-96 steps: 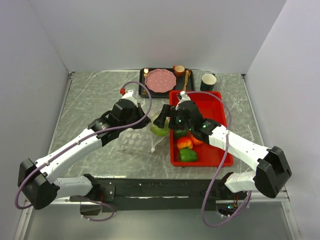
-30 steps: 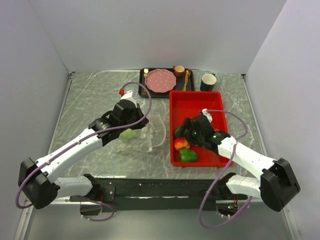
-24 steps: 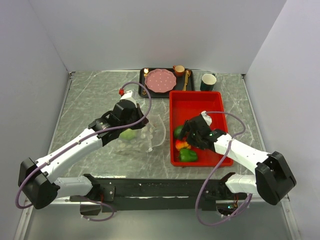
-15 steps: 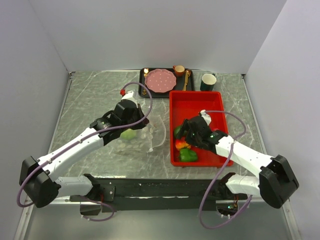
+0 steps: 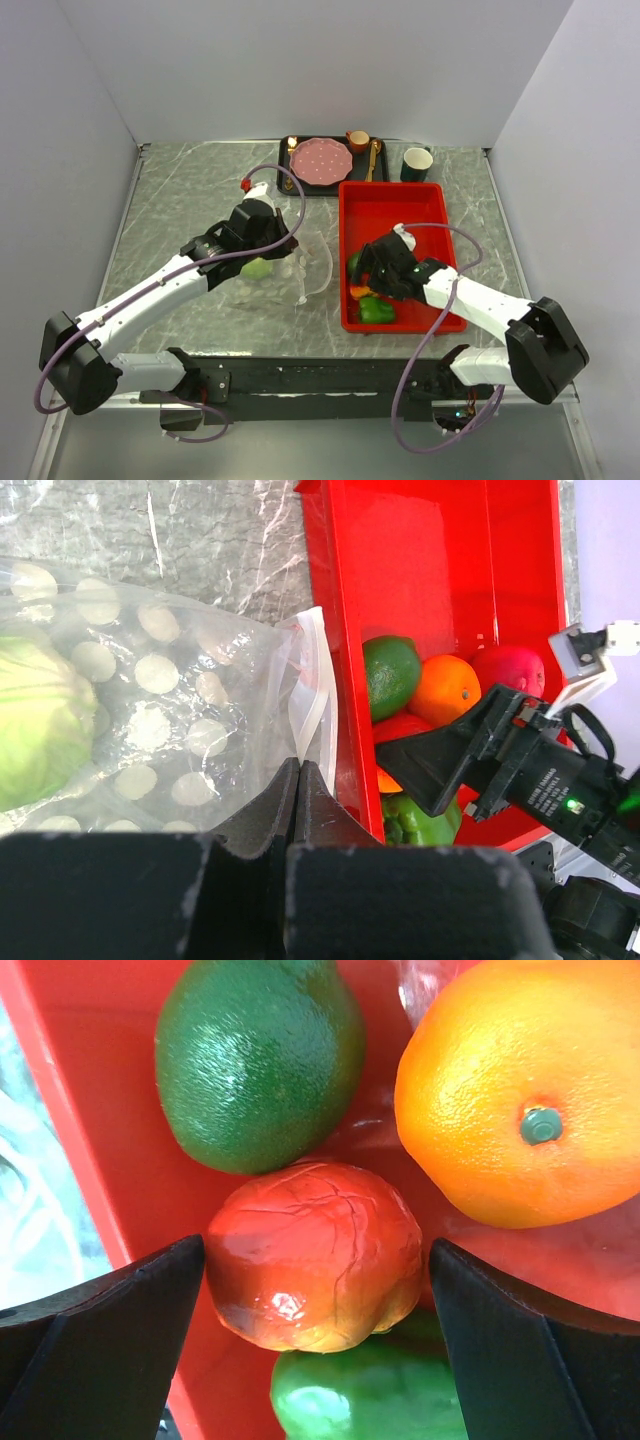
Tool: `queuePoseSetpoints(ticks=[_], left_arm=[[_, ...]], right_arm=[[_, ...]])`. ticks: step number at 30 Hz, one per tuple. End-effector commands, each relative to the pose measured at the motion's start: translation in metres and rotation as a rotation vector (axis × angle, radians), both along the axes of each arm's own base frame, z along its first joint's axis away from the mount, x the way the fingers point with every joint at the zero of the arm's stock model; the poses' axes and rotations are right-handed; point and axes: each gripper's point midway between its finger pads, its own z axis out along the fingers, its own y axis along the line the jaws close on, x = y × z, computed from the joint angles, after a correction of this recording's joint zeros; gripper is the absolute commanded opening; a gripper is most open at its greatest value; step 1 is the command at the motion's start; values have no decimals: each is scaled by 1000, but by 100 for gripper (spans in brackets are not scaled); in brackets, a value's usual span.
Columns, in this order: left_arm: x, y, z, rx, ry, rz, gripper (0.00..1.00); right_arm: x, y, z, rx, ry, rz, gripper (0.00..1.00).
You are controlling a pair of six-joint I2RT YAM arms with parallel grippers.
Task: Place the food in the zip-top bag and seal the zipper
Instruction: Pick up the fake fruit from the bin.
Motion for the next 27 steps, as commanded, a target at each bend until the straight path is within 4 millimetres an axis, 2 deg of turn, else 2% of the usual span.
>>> queuePoseSetpoints(ticks=[1,5,10,12,16,22,27], left_arm=[[3,-2,19,-32,-43,3,1],[4,-1,19,-25,-46,3,1],[3,-1,18,-27,-43,5,1],[3,-1,16,-28,-41,6,1],[3,-1,17,-31,-45,6,1],[3,1,17,-20,-45,8,1],[3,-1,17,-29,-45,5,1]], right_arm=[[2,3,-2,-5,2,13,100],[2,0,-5,-25,9,1,99],[11,1,10,-11,-50,-3,84],[16,1,19,-14,-85,9,77],[29,-5,38,-65,-160,15,71],[36,-10,73,-71,-249,12,70],[35,0,105,35,-330,31,69]])
